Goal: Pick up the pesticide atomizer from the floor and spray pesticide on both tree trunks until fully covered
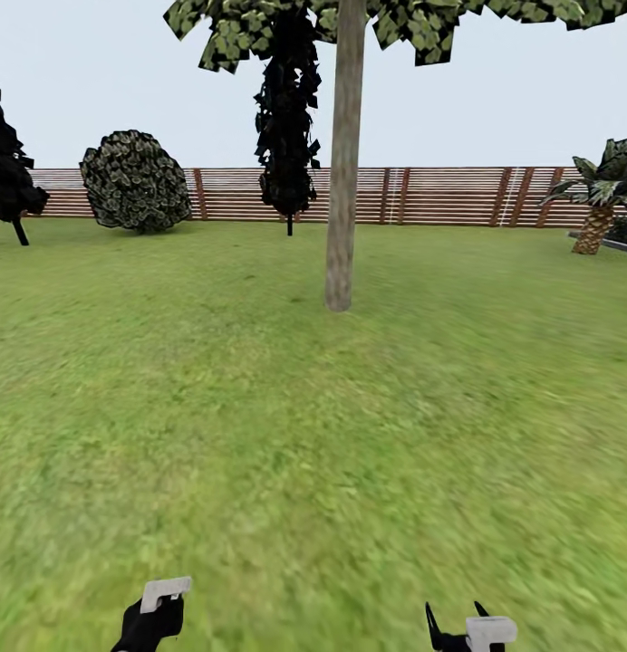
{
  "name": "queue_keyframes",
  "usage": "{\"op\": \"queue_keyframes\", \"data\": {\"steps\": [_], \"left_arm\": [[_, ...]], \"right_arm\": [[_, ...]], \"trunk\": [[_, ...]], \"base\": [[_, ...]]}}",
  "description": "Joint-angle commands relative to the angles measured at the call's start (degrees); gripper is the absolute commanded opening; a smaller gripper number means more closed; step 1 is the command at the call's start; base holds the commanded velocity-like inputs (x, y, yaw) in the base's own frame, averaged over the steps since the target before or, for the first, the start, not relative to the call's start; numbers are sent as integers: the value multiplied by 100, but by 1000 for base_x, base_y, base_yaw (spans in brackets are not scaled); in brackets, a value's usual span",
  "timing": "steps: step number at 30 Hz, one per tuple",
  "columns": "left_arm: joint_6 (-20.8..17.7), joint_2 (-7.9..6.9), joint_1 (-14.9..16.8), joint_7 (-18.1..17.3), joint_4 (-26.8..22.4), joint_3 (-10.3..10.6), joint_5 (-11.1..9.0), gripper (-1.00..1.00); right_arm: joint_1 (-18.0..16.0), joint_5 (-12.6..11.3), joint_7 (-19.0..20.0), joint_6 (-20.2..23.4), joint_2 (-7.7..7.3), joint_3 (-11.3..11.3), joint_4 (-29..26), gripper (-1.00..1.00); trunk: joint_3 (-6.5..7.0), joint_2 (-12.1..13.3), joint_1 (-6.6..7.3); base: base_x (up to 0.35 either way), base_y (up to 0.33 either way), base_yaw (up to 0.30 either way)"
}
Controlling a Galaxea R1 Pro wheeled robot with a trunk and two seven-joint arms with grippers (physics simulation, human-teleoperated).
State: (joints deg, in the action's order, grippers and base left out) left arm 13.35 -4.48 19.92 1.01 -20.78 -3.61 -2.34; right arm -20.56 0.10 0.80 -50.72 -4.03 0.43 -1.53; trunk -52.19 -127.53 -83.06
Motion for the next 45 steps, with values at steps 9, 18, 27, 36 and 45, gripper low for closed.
{"op": "queue_keyframes", "data": {"steps": [9,18,27,36,45], "left_arm": [[19,0,3,3,4,1,-29,-100],[19,0,3,4,4,1,-29,-100],[19,0,3,4,4,1,-21,-100],[19,0,3,4,4,1,-21,-100],[19,0,3,4,4,1,-21,-100]], "right_arm": [[-4,-1,8,-17,5,1,4,100],[-5,-1,8,-17,0,1,4,100],[-7,-1,8,-17,2,1,4,100],[-4,-1,8,-17,1,1,4,100],[-5,-1,8,-17,1,1,4,100]], "trunk": [[-5,-2,-2],[-5,-2,-2],[-5,-2,-2],[-5,-2,-2],[-5,-2,-2]], "base": [[338,0,0],[339,0,0],[339,0,0],[339,0,0],[339,0,0]]}}
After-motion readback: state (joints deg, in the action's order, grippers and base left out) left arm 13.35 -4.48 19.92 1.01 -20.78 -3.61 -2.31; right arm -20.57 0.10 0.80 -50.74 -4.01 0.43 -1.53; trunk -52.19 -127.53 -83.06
